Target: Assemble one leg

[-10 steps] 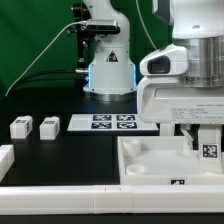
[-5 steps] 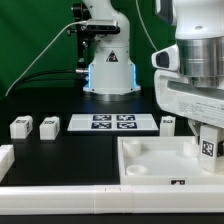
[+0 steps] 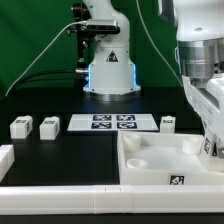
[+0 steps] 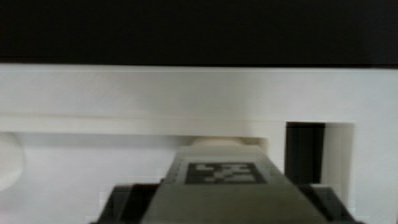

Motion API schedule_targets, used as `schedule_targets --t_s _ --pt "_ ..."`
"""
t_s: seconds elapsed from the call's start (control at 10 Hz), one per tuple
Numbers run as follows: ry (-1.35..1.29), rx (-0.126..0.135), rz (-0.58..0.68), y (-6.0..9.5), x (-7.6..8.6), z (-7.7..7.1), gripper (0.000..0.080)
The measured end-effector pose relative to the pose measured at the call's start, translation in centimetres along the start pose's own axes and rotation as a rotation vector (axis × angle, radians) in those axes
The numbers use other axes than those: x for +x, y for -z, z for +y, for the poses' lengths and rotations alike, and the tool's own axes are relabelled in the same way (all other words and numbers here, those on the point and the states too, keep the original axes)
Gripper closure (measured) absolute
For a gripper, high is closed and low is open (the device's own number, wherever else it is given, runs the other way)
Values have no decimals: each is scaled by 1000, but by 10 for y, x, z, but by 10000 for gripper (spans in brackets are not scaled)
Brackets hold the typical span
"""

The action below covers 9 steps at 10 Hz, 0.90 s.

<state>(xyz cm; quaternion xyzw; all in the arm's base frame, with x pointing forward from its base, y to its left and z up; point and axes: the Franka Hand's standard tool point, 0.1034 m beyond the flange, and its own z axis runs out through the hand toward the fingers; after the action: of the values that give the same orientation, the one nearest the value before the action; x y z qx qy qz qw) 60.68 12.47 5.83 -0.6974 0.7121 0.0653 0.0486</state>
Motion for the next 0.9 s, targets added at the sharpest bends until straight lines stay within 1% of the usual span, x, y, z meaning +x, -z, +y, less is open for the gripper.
schedule_targets --t_s 0.1,0.2,0.3,0.4,0.5,0.7,0.9 --pt "65 0 -1 0 0 0 512" --pt "94 -1 -1 0 -1 0 424" --pt "159 -1 0 0 -1 0 287" --pt "294 -1 2 0 0 0 287" --pt "437 -2 2 0 0 0 179" --pt "666 -5 5 -1 1 1 151" --pt "920 -10 11 -2 1 1 150"
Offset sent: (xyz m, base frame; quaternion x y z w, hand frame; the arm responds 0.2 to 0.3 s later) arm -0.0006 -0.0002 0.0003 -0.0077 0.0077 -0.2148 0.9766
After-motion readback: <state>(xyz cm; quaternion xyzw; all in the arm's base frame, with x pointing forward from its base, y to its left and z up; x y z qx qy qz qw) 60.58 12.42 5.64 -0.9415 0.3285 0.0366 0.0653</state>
